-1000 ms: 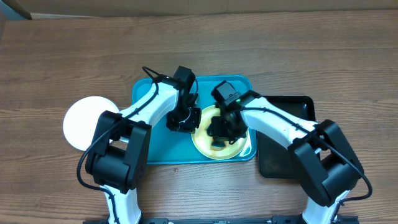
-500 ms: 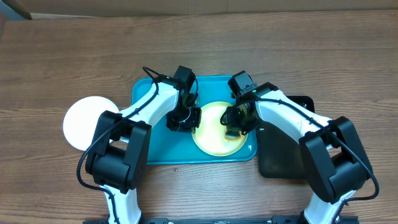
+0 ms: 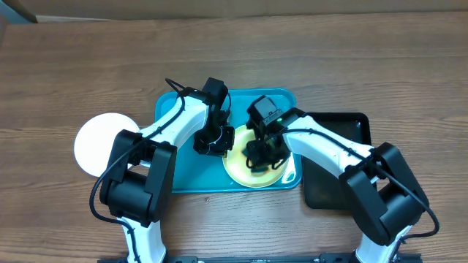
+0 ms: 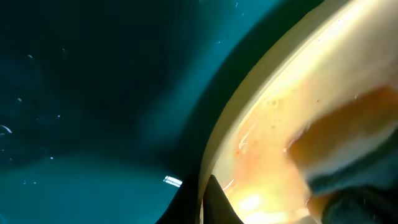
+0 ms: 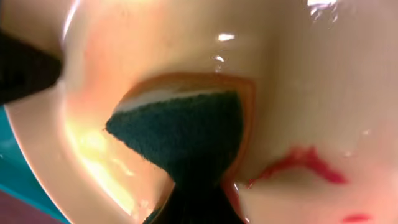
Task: Clean dirty plates on tray and stack at the side
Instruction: 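Scrub the yellow-green plate with the sponge while left gripper holds it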
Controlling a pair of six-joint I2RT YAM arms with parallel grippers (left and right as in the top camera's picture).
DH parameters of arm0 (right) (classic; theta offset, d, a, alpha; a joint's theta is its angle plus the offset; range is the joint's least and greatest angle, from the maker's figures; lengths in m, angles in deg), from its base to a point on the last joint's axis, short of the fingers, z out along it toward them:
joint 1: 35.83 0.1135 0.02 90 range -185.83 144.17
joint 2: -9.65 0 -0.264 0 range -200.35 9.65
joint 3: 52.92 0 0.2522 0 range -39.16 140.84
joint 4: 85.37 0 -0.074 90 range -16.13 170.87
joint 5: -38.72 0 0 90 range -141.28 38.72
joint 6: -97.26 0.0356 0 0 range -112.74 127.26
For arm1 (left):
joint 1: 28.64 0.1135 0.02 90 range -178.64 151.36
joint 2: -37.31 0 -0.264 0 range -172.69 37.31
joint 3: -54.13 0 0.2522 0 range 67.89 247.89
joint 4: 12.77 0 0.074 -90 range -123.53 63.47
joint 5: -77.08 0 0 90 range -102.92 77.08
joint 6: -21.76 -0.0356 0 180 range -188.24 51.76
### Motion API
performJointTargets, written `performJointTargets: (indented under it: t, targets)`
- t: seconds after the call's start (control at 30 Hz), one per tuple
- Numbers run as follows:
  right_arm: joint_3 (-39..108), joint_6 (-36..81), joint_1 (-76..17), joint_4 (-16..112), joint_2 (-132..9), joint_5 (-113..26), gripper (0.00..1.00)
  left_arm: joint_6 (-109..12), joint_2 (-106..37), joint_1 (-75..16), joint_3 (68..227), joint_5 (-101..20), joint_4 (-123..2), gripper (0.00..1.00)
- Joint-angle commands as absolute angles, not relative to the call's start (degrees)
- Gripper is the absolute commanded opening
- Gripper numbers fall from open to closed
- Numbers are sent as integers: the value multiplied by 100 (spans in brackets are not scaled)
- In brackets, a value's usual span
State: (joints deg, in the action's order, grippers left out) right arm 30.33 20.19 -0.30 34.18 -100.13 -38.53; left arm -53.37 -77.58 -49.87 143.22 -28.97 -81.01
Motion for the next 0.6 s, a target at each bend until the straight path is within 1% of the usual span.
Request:
performJointTargets:
  t: [0.0,0.23,0.43,0.57]
  targets:
    - [3228,1910,-166,2908,-9985,-4330,4,-5385,-7959,-5016,14196,-2737,-8068,4]
    - [3796,1941,-621,2642,-9502,-4485,4,-5385,-7959,-5016,14196,-2737,-8075,4]
    - [3728,1921,-691,2629,-9506,-4480,4,-5385,-7959,-5016,14196,-2737,-8073,4]
    - [3414,1927,-627,2906,-9517,-4456,4,-5385,-7959,-5016,14196,-2737,-8075,4]
